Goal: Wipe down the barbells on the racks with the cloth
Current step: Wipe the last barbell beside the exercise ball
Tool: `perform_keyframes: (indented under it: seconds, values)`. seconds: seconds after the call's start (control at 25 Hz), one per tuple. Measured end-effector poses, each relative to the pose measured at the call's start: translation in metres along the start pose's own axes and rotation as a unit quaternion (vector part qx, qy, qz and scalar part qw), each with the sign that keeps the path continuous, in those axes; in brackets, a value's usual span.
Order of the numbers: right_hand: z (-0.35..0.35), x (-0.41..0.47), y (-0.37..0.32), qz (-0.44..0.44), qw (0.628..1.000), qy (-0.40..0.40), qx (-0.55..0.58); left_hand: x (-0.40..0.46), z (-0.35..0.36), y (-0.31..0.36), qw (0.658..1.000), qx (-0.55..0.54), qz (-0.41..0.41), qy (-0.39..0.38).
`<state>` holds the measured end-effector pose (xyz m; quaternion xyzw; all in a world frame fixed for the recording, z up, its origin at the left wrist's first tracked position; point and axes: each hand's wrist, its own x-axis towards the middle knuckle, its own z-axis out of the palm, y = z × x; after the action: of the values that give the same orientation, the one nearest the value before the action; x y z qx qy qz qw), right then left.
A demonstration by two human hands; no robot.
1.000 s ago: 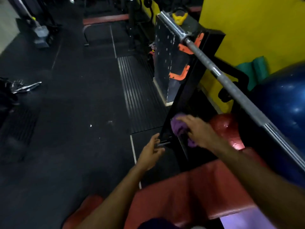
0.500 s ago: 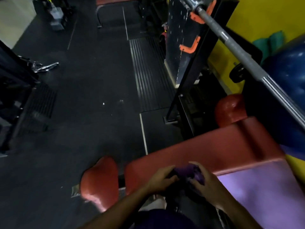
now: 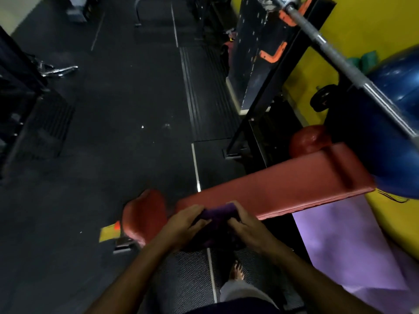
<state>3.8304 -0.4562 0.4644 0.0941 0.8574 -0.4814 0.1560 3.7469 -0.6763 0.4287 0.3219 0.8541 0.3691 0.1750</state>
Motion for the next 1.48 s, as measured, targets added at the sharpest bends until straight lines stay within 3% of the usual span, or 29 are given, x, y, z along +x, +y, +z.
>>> perform_keyframes:
  seconds: [0.2, 0.36, 0.72, 0.92, 1.04, 1.12, 1.2, 1.32, 1.48]
  values:
    - [0.126, 0.019, -0.132, -0.104, 0.993, 0.003, -0.053, -0.128, -0.084, -0.073, 0.99, -0.12, -0.054, 0.048]
    - [0.185, 0.036, -0.193, -0.142, 0.988, 0.003, -0.057, -0.166, -0.146, -0.106, 0.976, -0.203, -0.072, 0.04]
    - [0.237, 0.141, -0.246, -0.092, 0.984, 0.146, 0.041, -0.101, -0.274, -0.197, 0.986, -0.156, -0.035, -0.036]
    - [0.268, 0.209, -0.301, -0.088, 0.966, 0.212, 0.123, -0.065, -0.377, -0.261, 0.972, -0.146, -0.069, -0.171]
    - [0.262, 0.243, -0.329, -0.073, 0.953, 0.256, 0.146, -0.026, -0.415, -0.288, 0.968, -0.197, -0.052, -0.147]
    - [0.256, 0.263, -0.34, -0.03, 0.951, 0.251, 0.179, 0.003, -0.433, -0.3, 0.962, -0.239, -0.044, -0.125]
    - [0.254, 0.282, -0.343, 0.024, 0.954, 0.179, 0.241, 0.034, -0.448, -0.312, 0.958, -0.256, -0.035, -0.128]
    - [0.273, 0.315, -0.359, 0.089, 0.916, 0.136, 0.368, 0.08, -0.475, -0.341, 0.955, -0.244, 0.015, -0.167]
    - [0.301, 0.374, -0.418, 0.137, 0.825, 0.258, 0.484, 0.143, -0.523, -0.4, 0.96, -0.18, 0.043, -0.212]
